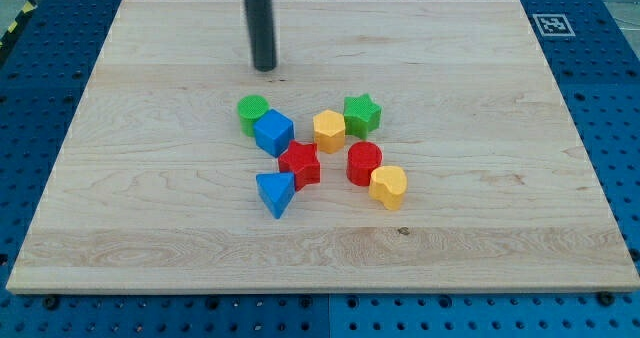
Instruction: Move your hand towards green circle
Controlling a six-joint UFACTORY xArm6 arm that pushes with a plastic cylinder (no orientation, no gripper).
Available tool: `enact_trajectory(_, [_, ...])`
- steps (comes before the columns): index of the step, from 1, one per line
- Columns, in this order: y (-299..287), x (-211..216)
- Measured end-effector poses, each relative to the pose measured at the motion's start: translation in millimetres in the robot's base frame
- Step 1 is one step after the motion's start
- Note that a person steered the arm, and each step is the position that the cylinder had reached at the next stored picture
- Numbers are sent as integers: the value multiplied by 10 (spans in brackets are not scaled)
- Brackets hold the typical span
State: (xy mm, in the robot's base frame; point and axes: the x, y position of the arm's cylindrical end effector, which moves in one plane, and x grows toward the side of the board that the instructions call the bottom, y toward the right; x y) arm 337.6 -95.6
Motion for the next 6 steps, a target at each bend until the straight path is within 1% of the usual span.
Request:
enact_trajectory(1, [-449,215])
enact_trajectory(2, [-566,289])
enact_trajectory(3, [-499,377])
enact_trajectory(4, [-604,515])
enact_trajectory(5, [-829,759])
enact_trajectory(6, [-669,850])
